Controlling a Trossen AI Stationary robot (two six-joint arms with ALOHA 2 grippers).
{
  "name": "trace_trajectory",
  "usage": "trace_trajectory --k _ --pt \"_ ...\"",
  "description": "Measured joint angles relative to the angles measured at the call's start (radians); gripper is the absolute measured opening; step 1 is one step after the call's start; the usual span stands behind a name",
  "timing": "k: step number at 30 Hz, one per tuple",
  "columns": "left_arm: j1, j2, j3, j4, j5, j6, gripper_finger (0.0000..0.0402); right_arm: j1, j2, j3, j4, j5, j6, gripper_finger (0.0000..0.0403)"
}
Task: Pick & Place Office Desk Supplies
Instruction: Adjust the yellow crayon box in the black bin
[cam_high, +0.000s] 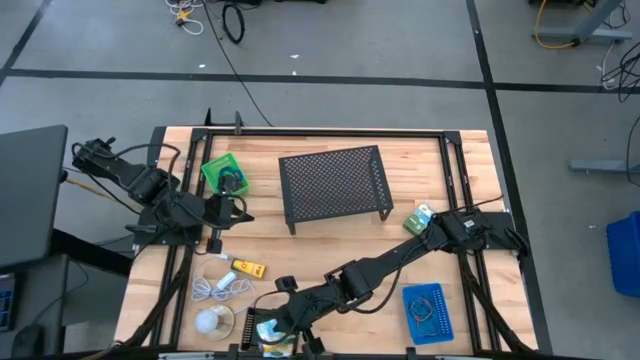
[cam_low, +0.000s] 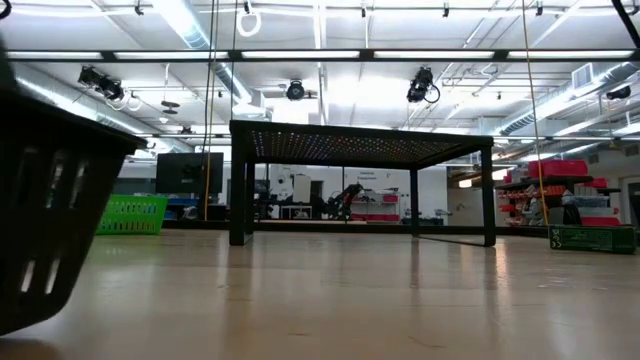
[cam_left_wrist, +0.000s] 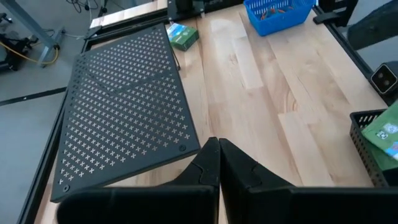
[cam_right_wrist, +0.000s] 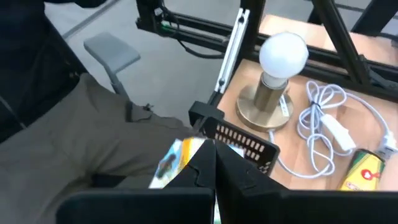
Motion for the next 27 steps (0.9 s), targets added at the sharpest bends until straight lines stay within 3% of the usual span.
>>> trace_trajectory --k 15,17,23,27 --pt "0.000 -0.013 0.000 -0.006 -0.019 -0.010 0.0001 -0.015 -0.001 0.000 -0.016 0.053 -0.075 0.0000" --pt "0.000 -0.013 0.000 -0.006 -0.019 -0.013 0.0001 -0.015 -0.001 0.000 -0.056 0.103 -0.085 0.0000" --pt "0.000 -0.014 0.000 -0.048 0.015 -0.039 0.0001 -0.008 0.013 0.000 -0.267 0.381 -0.136 0.0000" --pt "-0.014 -0.012 0.000 -0.088 0.035 -0.099 0.0001 -0.024 0.061 0.001 -0.362 0.443 -0.114 0.0008"
